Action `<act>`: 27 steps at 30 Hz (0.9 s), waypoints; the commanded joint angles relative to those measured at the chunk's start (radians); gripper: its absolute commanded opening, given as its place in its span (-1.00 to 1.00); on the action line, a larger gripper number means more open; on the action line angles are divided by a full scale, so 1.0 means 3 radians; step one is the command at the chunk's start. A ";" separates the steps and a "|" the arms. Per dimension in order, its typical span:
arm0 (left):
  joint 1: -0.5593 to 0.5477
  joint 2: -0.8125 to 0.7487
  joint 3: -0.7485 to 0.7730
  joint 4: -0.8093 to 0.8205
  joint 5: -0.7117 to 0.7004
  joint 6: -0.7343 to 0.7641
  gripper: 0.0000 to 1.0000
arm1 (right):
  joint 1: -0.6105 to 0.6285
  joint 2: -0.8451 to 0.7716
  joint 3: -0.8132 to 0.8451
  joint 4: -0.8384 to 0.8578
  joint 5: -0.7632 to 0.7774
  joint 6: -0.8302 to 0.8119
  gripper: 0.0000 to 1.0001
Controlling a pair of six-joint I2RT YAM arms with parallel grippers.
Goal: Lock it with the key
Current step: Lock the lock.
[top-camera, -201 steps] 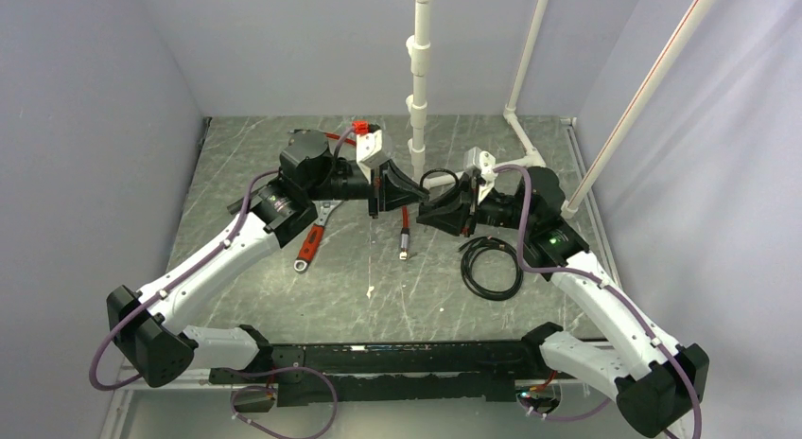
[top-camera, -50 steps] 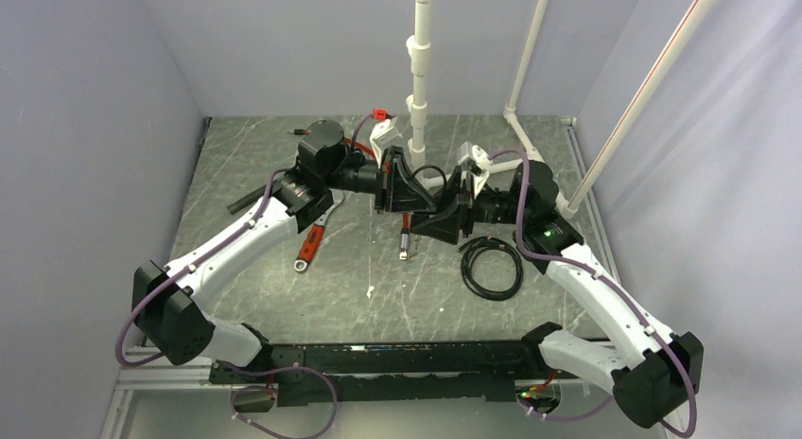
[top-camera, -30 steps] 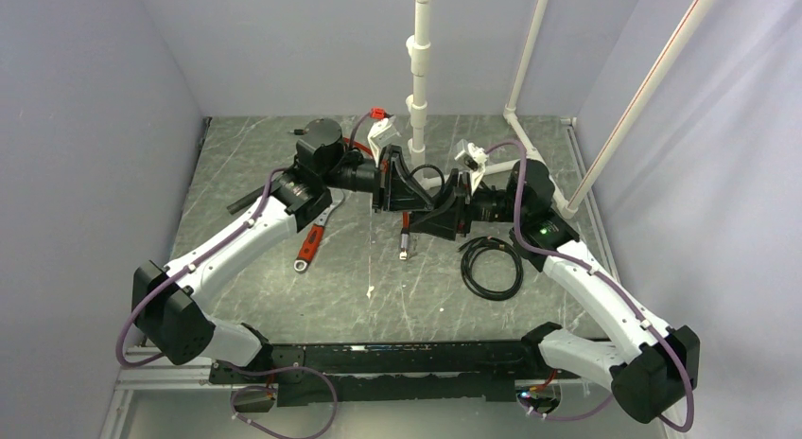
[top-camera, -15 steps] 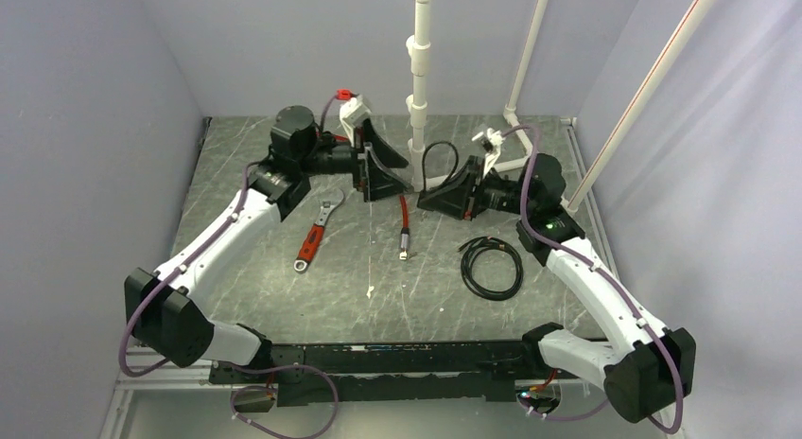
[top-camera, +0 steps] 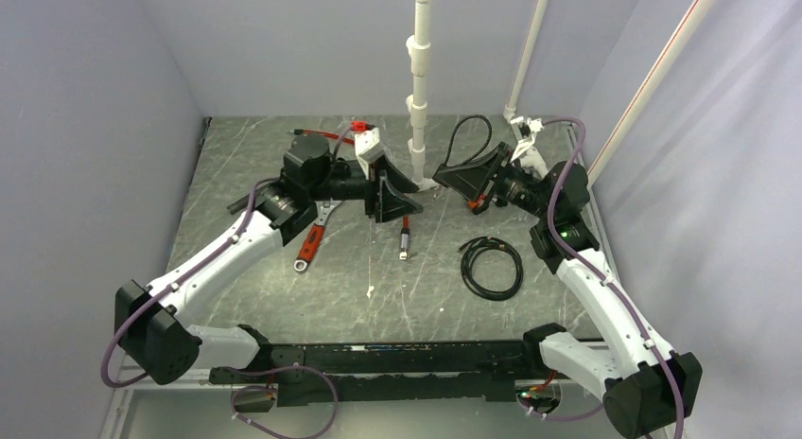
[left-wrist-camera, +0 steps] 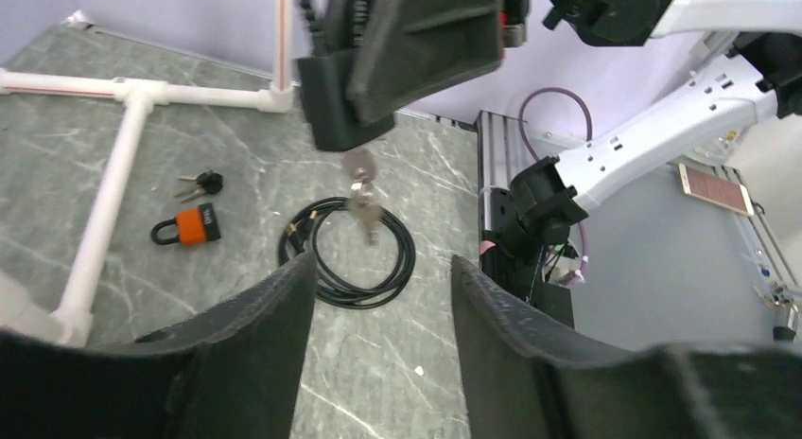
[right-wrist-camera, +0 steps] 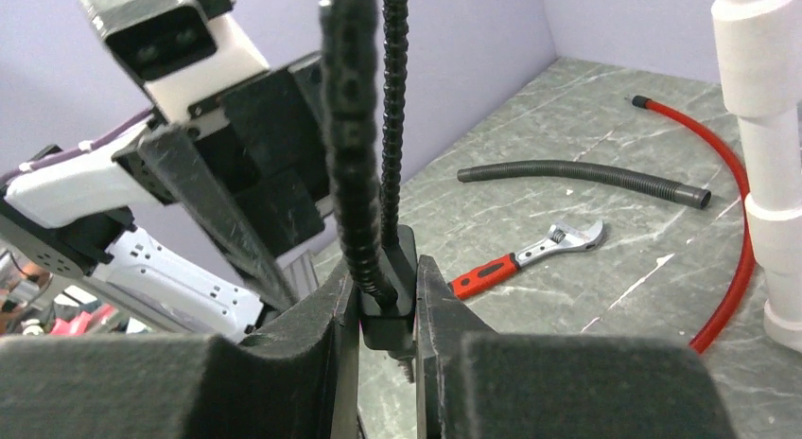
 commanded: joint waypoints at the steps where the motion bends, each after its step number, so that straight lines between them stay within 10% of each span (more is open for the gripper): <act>1: -0.0195 0.0081 0.0012 0.0332 -0.0194 -0.0020 0.07 | 0.0002 -0.0054 -0.0051 0.0282 0.0215 0.0287 -1.00; 20: -0.0414 0.0287 0.0187 0.0350 -0.0708 -0.0167 -0.34 | 0.0116 -0.0083 -0.0176 0.0347 0.0272 0.0351 -1.00; 27: -0.0404 0.0253 0.0114 0.0420 -0.0575 -0.0467 -0.77 | 0.0124 -0.0105 -0.0211 0.0357 0.0238 0.0352 -1.00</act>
